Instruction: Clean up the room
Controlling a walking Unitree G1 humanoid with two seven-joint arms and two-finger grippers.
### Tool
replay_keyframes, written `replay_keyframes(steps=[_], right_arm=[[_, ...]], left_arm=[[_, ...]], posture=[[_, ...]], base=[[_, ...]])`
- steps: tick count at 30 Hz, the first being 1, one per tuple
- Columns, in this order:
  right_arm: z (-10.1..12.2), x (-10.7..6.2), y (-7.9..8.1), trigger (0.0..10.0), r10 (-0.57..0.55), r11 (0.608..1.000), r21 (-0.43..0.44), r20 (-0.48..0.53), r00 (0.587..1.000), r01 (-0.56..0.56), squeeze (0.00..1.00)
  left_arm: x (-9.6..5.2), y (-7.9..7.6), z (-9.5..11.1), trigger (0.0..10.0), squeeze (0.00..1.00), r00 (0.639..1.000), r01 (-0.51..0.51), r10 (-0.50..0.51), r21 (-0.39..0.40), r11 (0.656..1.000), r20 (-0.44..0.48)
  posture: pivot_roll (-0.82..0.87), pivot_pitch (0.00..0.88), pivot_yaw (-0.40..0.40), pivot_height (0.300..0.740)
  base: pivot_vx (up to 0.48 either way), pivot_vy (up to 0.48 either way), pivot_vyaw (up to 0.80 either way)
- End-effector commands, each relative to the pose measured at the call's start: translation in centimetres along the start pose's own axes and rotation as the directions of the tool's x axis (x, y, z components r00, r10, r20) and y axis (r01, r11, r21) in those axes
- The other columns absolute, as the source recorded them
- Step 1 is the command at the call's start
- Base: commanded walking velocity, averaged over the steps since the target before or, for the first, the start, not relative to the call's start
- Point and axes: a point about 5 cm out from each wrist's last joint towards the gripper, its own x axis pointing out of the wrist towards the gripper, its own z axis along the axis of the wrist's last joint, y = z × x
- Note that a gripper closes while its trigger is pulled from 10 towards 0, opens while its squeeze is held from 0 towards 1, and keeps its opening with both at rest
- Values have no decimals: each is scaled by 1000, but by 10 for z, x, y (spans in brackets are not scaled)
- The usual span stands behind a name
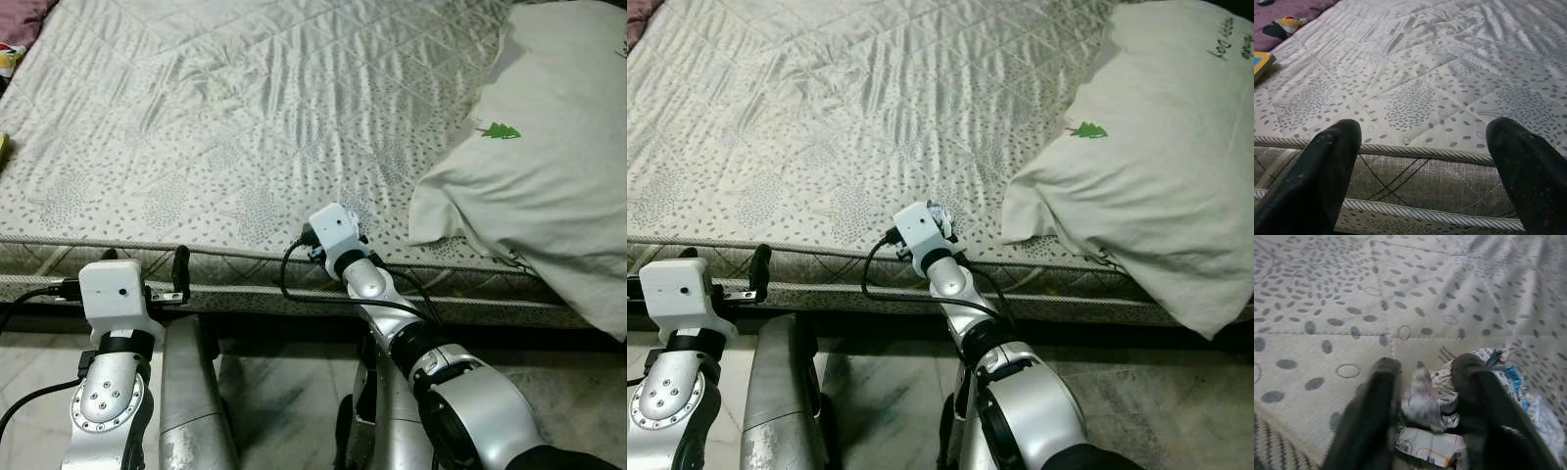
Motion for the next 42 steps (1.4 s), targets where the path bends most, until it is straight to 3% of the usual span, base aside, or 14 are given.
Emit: replay_keyframes(steps=[1,16,23,29,32,33,35,40,42], right_arm=[[-16,-4,9,0,47,999,14,-82,996,-46,0],[-8,1,3,0,51,998,31,-83,995,-49,0],[0,3,-12,0,10,993,119,-45,999,-5,0],[5,-4,-36,0,-54,969,245,58,997,38,0],[5,-11,-44,0,-86,936,348,106,991,44,0],[5,-17,-48,0,-110,903,428,130,985,45,0],[6,-24,-51,0,-128,876,480,163,978,35,0],[4,-60,-54,0,-193,884,463,246,950,59,0],[0,-76,-54,0,-208,907,414,272,940,81,0]], left_arm=[[1,2,-2,10000,0,1000,-2,2,12,1000,-7],[16,0,0,10000,0,1000,-5,5,6,1000,30],[27,-5,-1,10000,0,999,8,-7,-6,1000,52],[39,-6,-4,10000,0,998,12,-11,-15,1000,68],[43,-8,-6,10000,0,998,19,-17,-18,1000,68],[44,-9,-7,10000,0,997,24,-23,-21,999,69],[45,-10,-7,10000,0,997,28,-26,-25,999,73],[45,-11,-14,10000,0,998,29,-26,-54,998,61],[44,-15,-21,10000,0,998,50,-48,-58,997,33]], posture=[[240,183,-74,502],[222,133,-73,502],[187,78,-67,502],[145,7,-51,502],[133,0,-47,502],[120,0,-41,502],[110,0,-37,502],[72,0,-22,502],[72,0,-16,502]], base=[[0,0,0],[0,0,0],[0,0,0],[0,0,0],[0,0,0],[0,0,0],[0,0,0],[0,0,0],[0,0,0]])
